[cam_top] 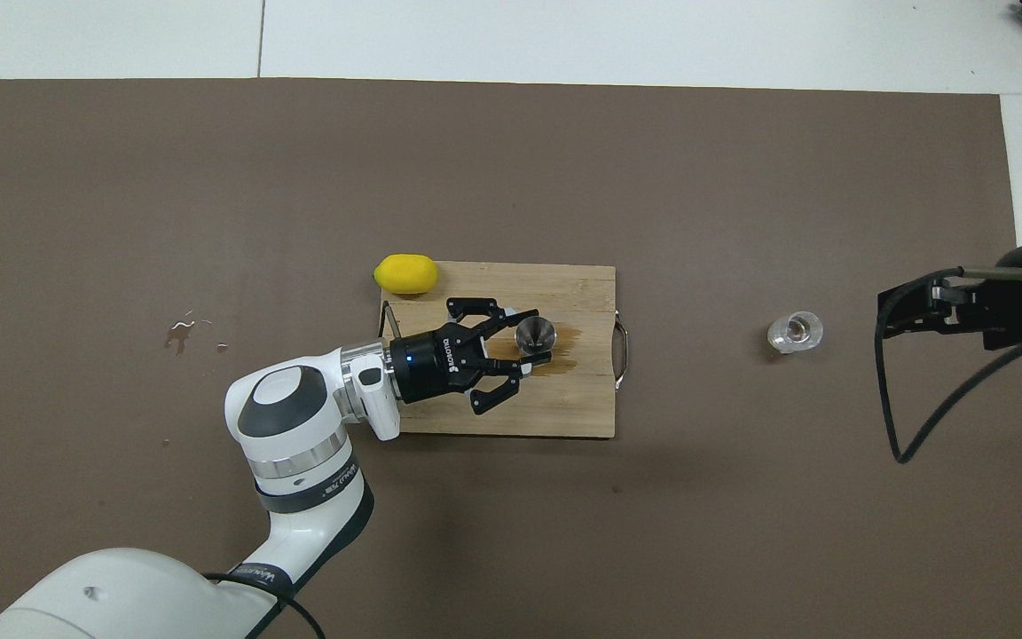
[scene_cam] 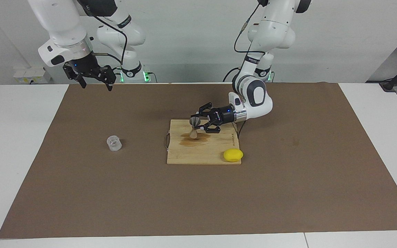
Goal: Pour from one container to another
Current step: 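Lower the metal cup onto the board and open the left gripper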
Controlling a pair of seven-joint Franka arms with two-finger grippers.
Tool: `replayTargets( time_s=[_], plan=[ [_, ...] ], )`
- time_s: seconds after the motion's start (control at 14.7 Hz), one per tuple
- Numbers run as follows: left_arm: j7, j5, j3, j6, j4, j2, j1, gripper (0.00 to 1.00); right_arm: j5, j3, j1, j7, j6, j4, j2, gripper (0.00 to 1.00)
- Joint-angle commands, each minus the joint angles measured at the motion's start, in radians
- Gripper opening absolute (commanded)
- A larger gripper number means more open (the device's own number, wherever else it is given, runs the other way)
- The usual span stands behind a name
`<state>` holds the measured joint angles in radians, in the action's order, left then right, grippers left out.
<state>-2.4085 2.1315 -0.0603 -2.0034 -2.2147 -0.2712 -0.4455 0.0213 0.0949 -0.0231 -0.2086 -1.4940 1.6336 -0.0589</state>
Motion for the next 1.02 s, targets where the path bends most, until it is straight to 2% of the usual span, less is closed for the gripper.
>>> replayTargets(
  time_s=[0.0, 0.27, 0.34, 0.75, 0.81, 0.88, 0.95],
  plan=[
    [-0.064, 0.036, 0.013, -0.052, 0.006, 0.003, -0.030, 0.31, -0.007, 0.005, -0.017, 0.011, -0.009, 0.017, -0.021, 0.99],
    [-0.103, 0.094, 0.014, -0.063, 0.012, -0.029, -0.050, 0.32, -0.007, 0.005, -0.017, 0.003, -0.022, 0.017, -0.021, 0.99],
    [-0.107, 0.102, 0.014, -0.063, 0.015, -0.039, -0.058, 0.35, -0.007, 0.005, -0.017, 0.003, -0.022, 0.017, -0.021, 0.98],
    [-0.110, 0.099, 0.017, -0.061, 0.012, -0.043, -0.062, 0.36, -0.006, 0.005, -0.017, 0.003, -0.037, 0.017, -0.019, 0.94],
    [-0.110, 0.099, 0.017, -0.061, 0.010, -0.043, -0.062, 0.39, -0.006, 0.005, -0.018, 0.003, -0.037, 0.017, -0.019, 0.94],
    [-0.110, 0.099, 0.017, -0.061, 0.007, -0.043, -0.061, 0.63, -0.006, 0.005, -0.020, 0.005, -0.037, 0.017, -0.021, 0.94],
    [-0.109, 0.097, 0.019, -0.061, 0.006, -0.043, -0.059, 0.92, -0.006, 0.005, -0.020, 0.003, -0.037, 0.018, -0.021, 0.94]
  ],
)
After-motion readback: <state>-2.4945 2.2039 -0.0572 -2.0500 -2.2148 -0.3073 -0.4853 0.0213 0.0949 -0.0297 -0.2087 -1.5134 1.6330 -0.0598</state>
